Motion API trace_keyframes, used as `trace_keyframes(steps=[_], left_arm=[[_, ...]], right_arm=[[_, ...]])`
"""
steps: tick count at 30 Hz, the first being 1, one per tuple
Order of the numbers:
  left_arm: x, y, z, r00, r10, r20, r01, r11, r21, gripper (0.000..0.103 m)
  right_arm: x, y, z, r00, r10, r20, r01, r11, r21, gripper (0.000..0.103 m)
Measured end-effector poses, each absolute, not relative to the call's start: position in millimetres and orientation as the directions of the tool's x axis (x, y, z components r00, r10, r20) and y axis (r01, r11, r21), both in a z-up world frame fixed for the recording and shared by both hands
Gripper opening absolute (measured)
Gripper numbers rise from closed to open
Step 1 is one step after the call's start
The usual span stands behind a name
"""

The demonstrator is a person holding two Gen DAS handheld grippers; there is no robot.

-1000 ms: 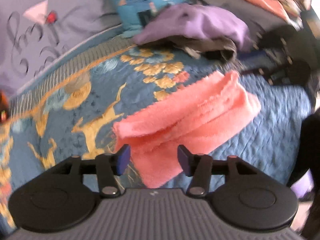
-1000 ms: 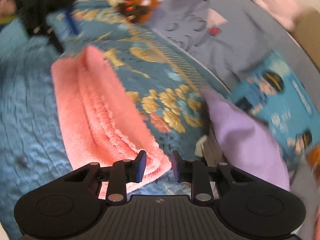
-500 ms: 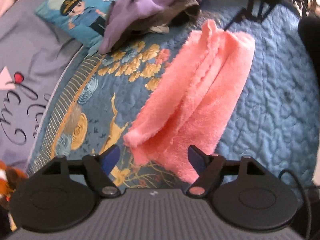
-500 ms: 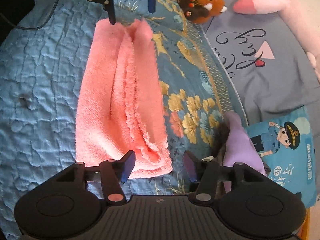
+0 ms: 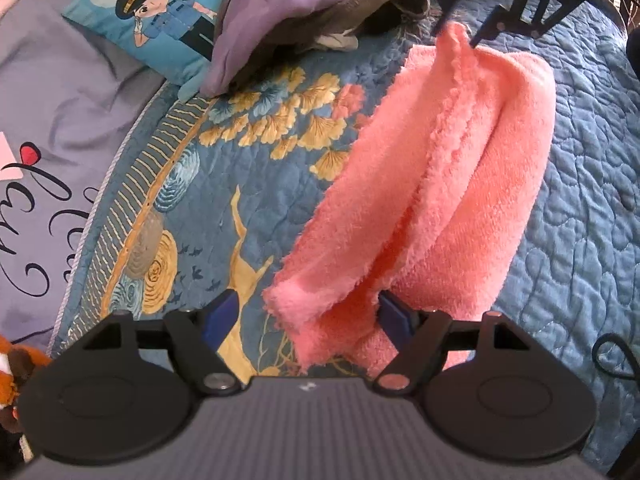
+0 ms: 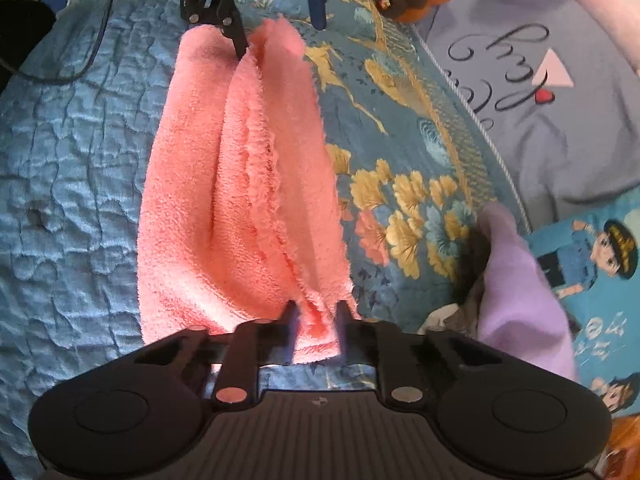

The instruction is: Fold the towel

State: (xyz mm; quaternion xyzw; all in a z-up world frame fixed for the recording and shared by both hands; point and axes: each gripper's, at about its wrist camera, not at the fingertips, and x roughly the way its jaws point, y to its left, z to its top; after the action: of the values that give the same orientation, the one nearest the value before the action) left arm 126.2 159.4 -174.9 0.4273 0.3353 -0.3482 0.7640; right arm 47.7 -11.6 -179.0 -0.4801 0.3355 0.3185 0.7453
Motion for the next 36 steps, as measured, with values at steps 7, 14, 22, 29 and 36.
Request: trace_keyframes(steps=[7, 14, 22, 29, 36], left_arm=[[135, 160, -169, 0.546, -0.256, -0.798, 0.804, 0.428, 0.413, 0.079], [161, 164, -152, 0.609, -0.239, -0.757, 0.717, 0.574, 0.395, 0.079], [161, 178, -148, 0.616, -0.207, -0.761, 0.685, 0.618, 0.386, 0.081], [133, 192, -138, 0.603, -0.251, -0.757, 0.675, 0.667, 0.316, 0.086], [96, 187, -145, 0.519, -0.348, -0.781, 0.724, 0.664, 0.185, 0.086]], right_arm=[[60, -21, -162, 0.574, 0.181, -0.799, -0.766, 0.464, -0.445, 0.005], [112, -50, -163, 0.525, 0.123, -0.842, -0.623, 0.729, -0.282, 0.005], [110, -59, -169, 0.566, 0.083, -0.82, -0.517, 0.811, -0.275, 0.033], [75, -41, -148, 0.643, 0.161, -0.749, -0.561, 0.764, -0.317, 0.036], [87, 39, -141, 0.523, 0.386, -0.76, -0.782, 0.572, -0.248, 0.034]])
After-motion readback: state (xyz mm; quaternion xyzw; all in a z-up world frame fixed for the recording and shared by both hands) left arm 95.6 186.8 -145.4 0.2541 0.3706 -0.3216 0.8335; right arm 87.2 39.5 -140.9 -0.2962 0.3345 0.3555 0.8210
